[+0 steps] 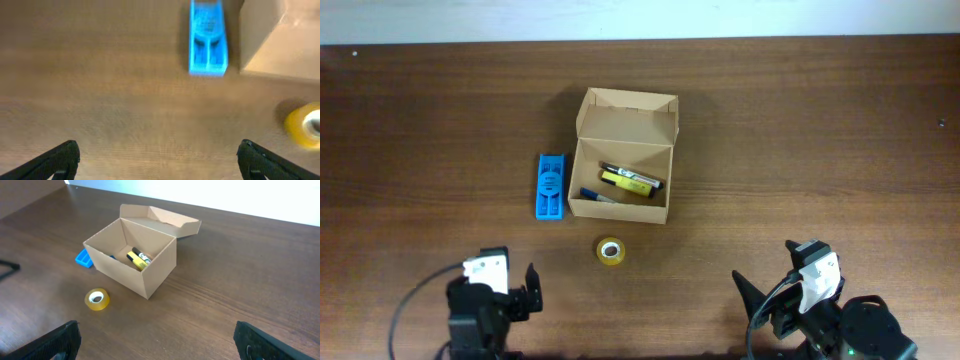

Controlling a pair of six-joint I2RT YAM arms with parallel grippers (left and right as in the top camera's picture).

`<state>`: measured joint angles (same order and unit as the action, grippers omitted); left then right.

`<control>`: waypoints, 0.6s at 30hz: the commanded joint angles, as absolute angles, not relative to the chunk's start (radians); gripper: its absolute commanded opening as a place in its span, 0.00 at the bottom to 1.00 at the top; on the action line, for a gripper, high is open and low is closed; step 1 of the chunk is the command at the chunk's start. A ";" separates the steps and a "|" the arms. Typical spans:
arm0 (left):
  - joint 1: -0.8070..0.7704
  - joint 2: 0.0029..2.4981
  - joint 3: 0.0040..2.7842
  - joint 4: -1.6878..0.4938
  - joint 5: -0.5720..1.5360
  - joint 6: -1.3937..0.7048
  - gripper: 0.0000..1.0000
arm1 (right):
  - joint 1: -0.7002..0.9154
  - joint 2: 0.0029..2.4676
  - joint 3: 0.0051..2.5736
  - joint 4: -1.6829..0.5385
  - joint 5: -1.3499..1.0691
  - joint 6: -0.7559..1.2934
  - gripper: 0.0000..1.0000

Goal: Pack container
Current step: 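Move the left gripper over the blue whiteboard duster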

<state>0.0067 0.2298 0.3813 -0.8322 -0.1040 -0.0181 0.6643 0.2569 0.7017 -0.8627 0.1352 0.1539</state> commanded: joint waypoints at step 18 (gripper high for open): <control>0.002 1.271 1.283 -0.958 0.012 -0.012 1.00 | 0.659 0.253 0.696 -0.860 0.155 0.159 0.99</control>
<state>0.0067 1.1503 1.2137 -0.9455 -0.0246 -0.0185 0.6643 0.2569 0.6991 -0.8623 0.1417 0.1539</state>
